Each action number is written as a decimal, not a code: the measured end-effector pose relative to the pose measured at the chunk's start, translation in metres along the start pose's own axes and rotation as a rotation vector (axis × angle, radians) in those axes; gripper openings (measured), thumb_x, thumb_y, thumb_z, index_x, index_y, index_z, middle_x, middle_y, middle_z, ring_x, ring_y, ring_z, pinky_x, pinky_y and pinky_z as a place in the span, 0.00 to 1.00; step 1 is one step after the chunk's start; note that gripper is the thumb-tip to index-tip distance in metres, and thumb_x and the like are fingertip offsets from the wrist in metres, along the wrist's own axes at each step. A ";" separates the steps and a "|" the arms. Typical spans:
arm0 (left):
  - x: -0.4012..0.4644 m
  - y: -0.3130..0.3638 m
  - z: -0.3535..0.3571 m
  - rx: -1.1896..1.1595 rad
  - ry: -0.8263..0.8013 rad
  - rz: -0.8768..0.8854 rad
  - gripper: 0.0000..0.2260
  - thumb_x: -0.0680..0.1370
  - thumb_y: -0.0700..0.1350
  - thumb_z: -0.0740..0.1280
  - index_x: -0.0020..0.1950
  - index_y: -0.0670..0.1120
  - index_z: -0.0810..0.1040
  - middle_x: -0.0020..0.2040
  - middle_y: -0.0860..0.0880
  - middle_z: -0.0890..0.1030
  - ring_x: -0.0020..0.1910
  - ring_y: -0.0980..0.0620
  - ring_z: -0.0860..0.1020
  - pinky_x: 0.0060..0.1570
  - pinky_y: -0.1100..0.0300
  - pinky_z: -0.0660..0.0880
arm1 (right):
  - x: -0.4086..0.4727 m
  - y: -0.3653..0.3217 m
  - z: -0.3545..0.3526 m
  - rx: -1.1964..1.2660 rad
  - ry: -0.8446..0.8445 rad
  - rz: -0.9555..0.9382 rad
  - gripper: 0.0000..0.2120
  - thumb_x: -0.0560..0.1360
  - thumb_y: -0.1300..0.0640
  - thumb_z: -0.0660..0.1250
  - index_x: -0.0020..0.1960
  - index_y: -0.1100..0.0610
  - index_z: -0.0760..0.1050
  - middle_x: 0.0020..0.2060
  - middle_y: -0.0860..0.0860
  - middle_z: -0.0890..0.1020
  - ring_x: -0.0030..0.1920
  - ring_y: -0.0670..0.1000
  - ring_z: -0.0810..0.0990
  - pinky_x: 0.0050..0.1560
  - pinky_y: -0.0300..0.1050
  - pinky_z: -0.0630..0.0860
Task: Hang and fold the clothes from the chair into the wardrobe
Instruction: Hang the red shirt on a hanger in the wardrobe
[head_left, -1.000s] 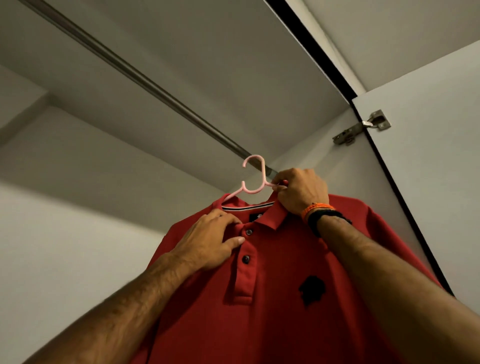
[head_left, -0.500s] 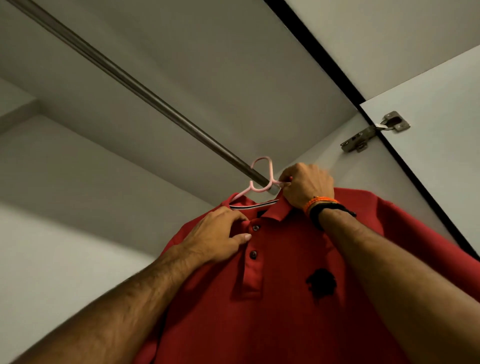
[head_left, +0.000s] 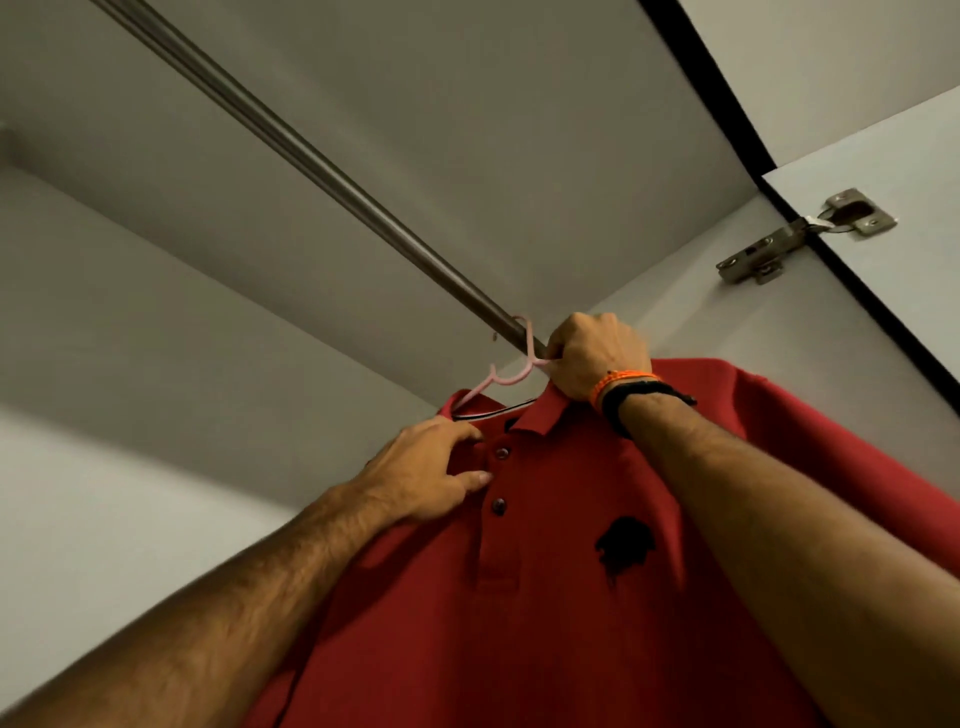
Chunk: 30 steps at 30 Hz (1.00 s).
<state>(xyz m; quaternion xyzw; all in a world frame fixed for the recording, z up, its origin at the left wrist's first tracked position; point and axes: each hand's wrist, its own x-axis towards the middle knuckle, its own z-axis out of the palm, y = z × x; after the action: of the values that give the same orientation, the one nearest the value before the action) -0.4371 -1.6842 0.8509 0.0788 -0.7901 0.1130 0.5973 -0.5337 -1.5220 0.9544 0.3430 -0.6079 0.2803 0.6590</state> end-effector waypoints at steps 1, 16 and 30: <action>0.000 0.002 0.002 -0.002 -0.001 0.004 0.20 0.76 0.55 0.70 0.68 0.54 0.74 0.65 0.53 0.75 0.64 0.52 0.73 0.65 0.56 0.70 | -0.002 0.003 -0.002 -0.004 -0.015 0.007 0.08 0.74 0.52 0.69 0.51 0.51 0.82 0.44 0.54 0.80 0.44 0.58 0.80 0.45 0.50 0.79; -0.027 0.030 0.044 -0.267 0.138 -0.164 0.31 0.78 0.53 0.67 0.77 0.47 0.58 0.76 0.48 0.60 0.72 0.49 0.67 0.69 0.56 0.66 | -0.033 0.017 -0.012 -0.207 0.034 -0.213 0.12 0.78 0.59 0.61 0.57 0.53 0.80 0.43 0.55 0.80 0.43 0.58 0.80 0.41 0.49 0.77; -0.019 0.042 0.069 -0.297 -0.075 -0.189 0.34 0.78 0.56 0.67 0.80 0.50 0.55 0.77 0.48 0.63 0.75 0.48 0.64 0.73 0.48 0.64 | -0.053 0.027 0.001 -0.390 -0.030 -0.278 0.17 0.81 0.56 0.58 0.69 0.58 0.70 0.57 0.58 0.76 0.59 0.61 0.73 0.60 0.57 0.67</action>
<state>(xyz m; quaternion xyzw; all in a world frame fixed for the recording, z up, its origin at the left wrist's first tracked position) -0.5063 -1.6630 0.8108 0.0676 -0.8088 -0.0647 0.5806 -0.5610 -1.5033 0.9050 0.2936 -0.6071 0.0592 0.7360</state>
